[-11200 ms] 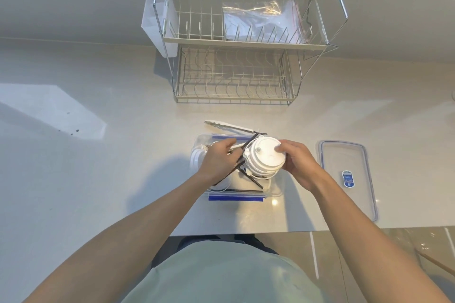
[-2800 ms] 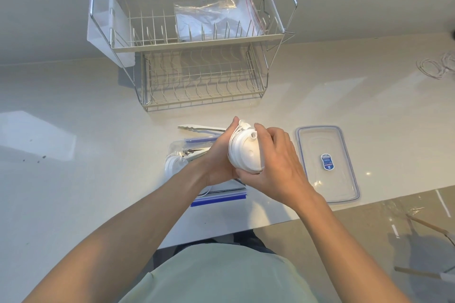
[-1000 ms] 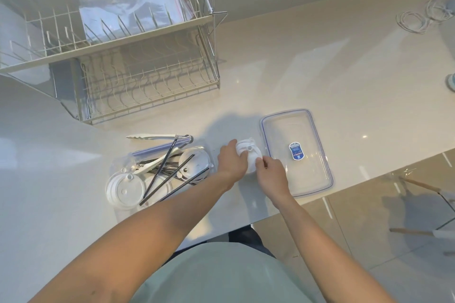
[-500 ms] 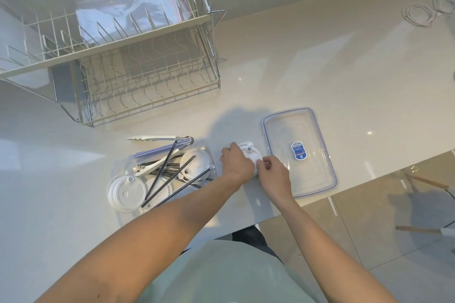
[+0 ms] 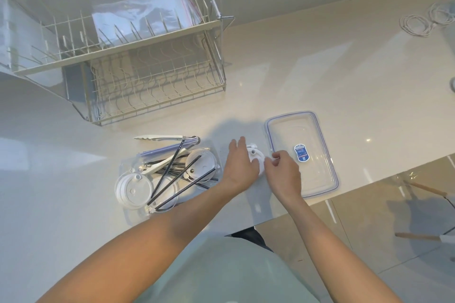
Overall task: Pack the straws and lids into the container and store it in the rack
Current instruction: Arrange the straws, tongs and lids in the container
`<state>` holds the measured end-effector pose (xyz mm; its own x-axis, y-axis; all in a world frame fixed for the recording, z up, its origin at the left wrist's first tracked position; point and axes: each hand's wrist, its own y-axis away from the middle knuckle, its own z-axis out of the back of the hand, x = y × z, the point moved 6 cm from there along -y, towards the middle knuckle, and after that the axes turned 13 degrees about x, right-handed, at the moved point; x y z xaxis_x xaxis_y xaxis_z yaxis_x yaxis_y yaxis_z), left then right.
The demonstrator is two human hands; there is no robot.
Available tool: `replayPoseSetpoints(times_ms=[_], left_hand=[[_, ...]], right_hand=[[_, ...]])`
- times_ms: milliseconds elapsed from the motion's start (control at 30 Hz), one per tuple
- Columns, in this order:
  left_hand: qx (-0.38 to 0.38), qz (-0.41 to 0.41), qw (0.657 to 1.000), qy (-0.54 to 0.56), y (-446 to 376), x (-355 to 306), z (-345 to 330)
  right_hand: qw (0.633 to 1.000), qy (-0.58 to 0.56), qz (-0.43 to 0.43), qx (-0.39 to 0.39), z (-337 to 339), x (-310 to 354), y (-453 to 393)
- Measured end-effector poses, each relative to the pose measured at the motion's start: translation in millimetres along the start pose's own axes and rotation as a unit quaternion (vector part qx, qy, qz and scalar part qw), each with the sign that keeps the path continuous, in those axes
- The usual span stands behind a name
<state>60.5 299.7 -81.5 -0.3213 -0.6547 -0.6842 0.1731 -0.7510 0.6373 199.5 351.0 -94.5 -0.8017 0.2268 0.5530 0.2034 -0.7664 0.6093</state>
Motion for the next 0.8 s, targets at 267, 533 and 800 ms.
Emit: replayPoseSetpoints(times_ms=[267,533,800], left_hand=[[-0.172,0.012,0.978,0.115,76,81,130],[-0.19,0.052,0.954,0.226,124,166,149],[0.021,0.024,0.983,0.179,100,151,93]], right_hand=[[0.966,0.039,0.216,0.137,-49,125,39],[0.872,0.406,0.216,0.17,-146,134,32],[0.908,0.348,0.096,0.213,-164,121,28]])
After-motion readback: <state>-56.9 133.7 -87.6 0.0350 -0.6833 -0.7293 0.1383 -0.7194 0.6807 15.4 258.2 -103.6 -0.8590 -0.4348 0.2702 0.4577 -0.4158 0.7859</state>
